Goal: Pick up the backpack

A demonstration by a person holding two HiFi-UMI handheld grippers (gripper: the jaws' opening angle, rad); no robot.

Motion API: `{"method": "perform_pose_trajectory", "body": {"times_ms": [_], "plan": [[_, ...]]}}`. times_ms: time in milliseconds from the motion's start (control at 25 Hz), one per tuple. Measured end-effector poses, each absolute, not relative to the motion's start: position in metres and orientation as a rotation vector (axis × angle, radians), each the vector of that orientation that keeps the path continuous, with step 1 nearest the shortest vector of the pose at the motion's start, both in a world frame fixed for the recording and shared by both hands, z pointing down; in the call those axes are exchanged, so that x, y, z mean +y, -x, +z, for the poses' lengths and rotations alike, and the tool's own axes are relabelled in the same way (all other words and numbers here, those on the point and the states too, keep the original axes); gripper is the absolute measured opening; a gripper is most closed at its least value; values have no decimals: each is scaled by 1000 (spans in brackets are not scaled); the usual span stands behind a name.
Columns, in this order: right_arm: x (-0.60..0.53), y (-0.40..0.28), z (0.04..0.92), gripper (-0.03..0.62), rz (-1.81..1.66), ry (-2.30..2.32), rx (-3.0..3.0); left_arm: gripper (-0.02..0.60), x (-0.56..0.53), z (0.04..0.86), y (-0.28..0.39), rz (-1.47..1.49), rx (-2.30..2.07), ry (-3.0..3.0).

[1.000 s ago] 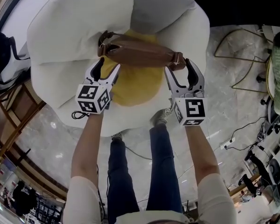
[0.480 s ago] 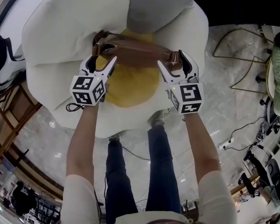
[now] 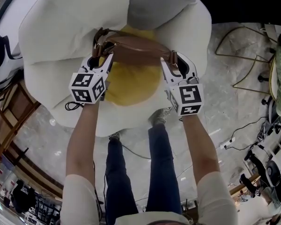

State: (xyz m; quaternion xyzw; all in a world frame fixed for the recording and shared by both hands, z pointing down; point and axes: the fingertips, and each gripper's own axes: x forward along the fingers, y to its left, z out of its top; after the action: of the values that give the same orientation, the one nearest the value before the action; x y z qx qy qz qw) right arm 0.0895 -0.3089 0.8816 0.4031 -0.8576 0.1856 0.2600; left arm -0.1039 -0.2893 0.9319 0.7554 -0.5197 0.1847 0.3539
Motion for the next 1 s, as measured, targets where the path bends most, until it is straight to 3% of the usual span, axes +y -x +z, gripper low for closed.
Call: {"method": "perform_pose_trajectory", "body": {"times_ms": [480,1000], "plan": [[-304,-94,854,163,514,-1141,-2329,132,-283,897,97,494,-1347,-2003],[-279,-96,741,163,459,-1201,-2354,130,-261,786,94,470,-1365,-2062]]}}
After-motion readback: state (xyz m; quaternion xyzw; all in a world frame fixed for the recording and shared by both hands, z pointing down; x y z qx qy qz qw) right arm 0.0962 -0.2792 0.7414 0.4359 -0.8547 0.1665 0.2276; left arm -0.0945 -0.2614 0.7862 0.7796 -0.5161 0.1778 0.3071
